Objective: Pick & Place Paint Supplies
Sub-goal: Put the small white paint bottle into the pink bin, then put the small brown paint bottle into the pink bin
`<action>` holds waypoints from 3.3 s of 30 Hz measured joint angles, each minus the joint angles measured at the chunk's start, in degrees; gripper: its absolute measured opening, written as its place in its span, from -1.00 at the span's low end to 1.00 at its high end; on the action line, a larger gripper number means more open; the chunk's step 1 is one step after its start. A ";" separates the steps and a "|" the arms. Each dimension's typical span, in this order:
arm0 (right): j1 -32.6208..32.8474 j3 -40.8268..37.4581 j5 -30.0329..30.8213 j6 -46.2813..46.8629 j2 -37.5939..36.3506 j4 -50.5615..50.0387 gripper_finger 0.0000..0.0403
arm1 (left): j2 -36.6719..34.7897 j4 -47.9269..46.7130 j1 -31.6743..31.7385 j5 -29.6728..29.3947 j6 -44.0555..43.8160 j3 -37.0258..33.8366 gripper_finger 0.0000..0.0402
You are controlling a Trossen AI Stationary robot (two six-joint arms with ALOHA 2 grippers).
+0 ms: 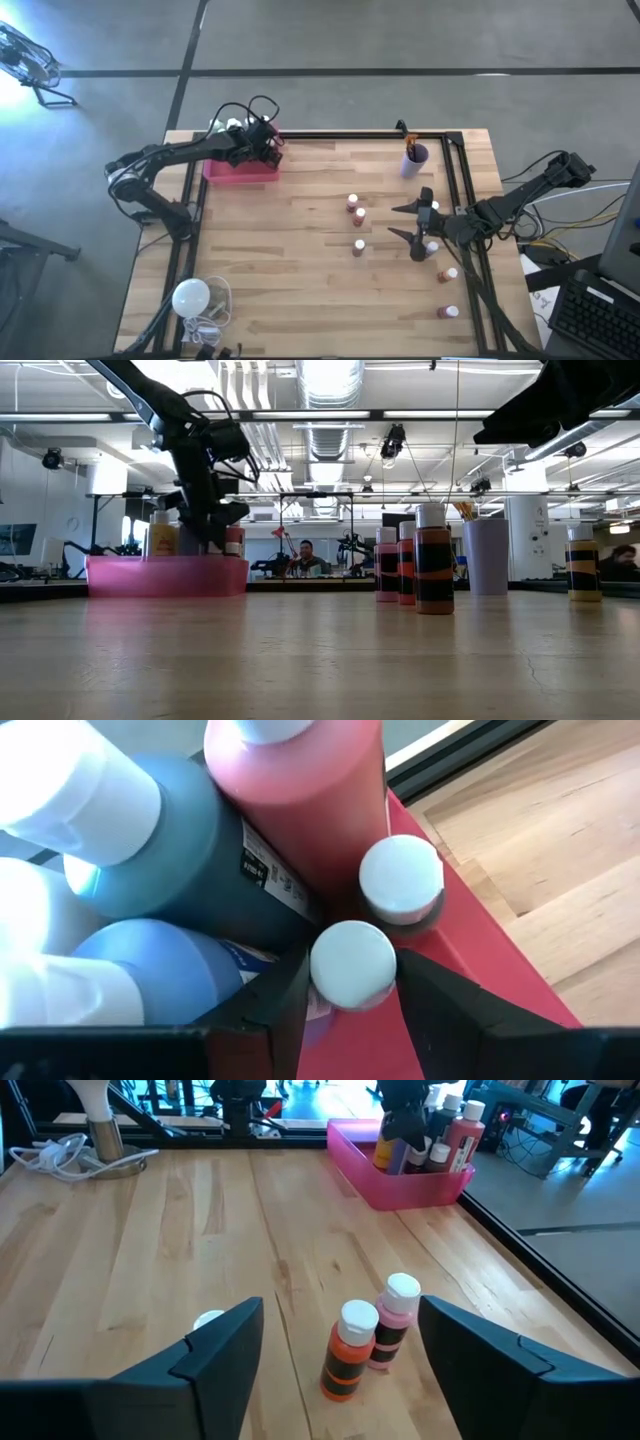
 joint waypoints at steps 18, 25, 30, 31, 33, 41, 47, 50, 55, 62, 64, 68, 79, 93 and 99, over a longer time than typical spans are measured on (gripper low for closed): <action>0.00 -0.45 -0.03 0.00 -0.02 0.16 0.16 | -0.13 -5.76 -0.02 0.31 1.94 8.42 -0.22; 0.00 -0.57 -0.03 0.00 0.00 0.16 0.18 | -0.20 -10.19 -0.13 9.71 1.66 14.41 -0.22; 0.00 -0.57 -0.02 0.00 -0.02 0.16 0.25 | -0.33 -10.41 -1.70 16.53 2.85 17.89 -0.23; 0.00 -0.57 -0.01 0.00 -0.02 0.16 0.26 | -0.33 -10.39 -2.33 16.85 2.98 18.59 -0.23; -0.02 -0.57 -0.01 0.00 -0.02 0.16 0.28 | -0.35 -10.47 -3.95 17.07 3.38 19.89 -0.24; 0.00 -0.57 -0.01 0.00 -0.02 0.18 0.33 | -0.44 -11.50 -13.37 17.11 4.96 25.05 -0.23; -0.02 -0.57 -0.31 1.60 -0.02 0.20 0.29 | -0.46 -11.87 -21.46 15.77 6.44 28.14 -0.23; -0.02 -0.57 -1.67 2.41 -0.02 0.20 0.24 | -0.79 -12.50 -25.83 12.46 7.57 29.32 -0.24; 0.00 -0.03 -3.29 2.40 -0.01 0.18 0.16 | -2.32 -13.22 -33.66 3.43 9.10 29.55 -0.24; 0.00 1.89 -3.43 1.39 -0.02 -0.30 0.08 | -6.14 -13.37 -44.19 -4.54 9.29 26.53 -0.24; 0.00 2.81 -3.62 1.45 -0.02 -0.99 0.06 | -7.35 -13.02 -46.81 -8.37 8.98 24.92 -0.23; 0.00 6.48 -5.02 3.82 0.06 -8.05 0.04 | -10.53 -8.00 -51.45 -14.12 9.03 19.57 -0.24; 0.35 21.05 -5.42 37.79 4.54 -57.32 -0.07 | -20.68 23.88 -54.73 -10.63 16.55 -5.53 -0.24; 0.92 18.89 -15.55 21.05 12.02 -32.50 -0.14 | -22.94 57.37 -54.71 -4.81 19.37 -27.20 -0.23; 0.90 18.86 -15.56 22.56 20.99 -29.03 -0.17 | -22.95 58.23 -54.69 -4.61 17.93 -28.59 -0.23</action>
